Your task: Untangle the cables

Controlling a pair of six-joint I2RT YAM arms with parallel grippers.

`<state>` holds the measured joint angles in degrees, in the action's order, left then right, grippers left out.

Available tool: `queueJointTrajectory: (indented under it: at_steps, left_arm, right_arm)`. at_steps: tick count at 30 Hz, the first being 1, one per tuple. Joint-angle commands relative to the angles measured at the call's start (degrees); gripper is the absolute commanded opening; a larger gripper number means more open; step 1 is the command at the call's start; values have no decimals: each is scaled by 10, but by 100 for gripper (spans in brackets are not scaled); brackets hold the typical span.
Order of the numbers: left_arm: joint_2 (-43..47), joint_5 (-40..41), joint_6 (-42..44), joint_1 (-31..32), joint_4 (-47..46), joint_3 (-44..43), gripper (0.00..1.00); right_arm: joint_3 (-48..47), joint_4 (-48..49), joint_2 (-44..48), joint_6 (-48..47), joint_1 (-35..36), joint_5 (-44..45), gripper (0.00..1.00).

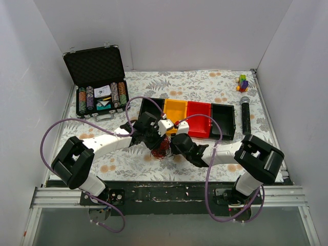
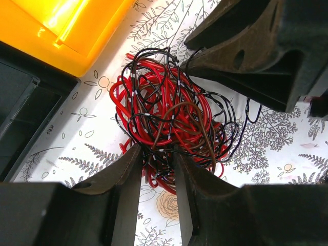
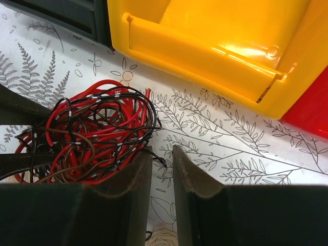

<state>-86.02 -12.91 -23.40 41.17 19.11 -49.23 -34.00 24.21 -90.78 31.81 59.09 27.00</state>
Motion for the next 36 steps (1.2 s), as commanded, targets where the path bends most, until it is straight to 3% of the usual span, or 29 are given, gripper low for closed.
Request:
queueJointTrajectory:
  at_steps: [1, 2, 3, 9, 14, 17, 19, 25, 36]
  left_arm:
    - [13, 13, 5, 9, 43, 1, 28]
    - [13, 14, 5, 10, 44, 2, 28]
    - [14, 15, 6, 11, 44, 3, 28]
    - [18, 26, 11, 12, 49, 7, 27]
    - [23, 50, 21, 13, 51, 20, 22]
    - [26, 62, 27, 13, 51, 33, 12]
    - [28, 70, 28, 13, 51, 41, 0]
    - [61, 95, 27, 15, 51, 78, 0]
    - [156, 175, 73, 13, 80, 161, 0]
  right_arm:
    - [-19, 35, -4, 18, 9, 45, 19]
    - [-18, 37, 0, 17, 9, 47, 5]
    - [-17, 37, 3, 17, 11, 52, 1]
    - [13, 42, 53, 11, 17, 66, 1]
    - [39, -46, 146, 36, 30, 132, 1]
    - [63, -91, 224, 54, 36, 167, 1]
    - [74, -125, 276, 67, 38, 188, 1]
    - [84, -183, 413, 62, 42, 205, 1]
    - [25, -262, 507, 36, 45, 287, 1]
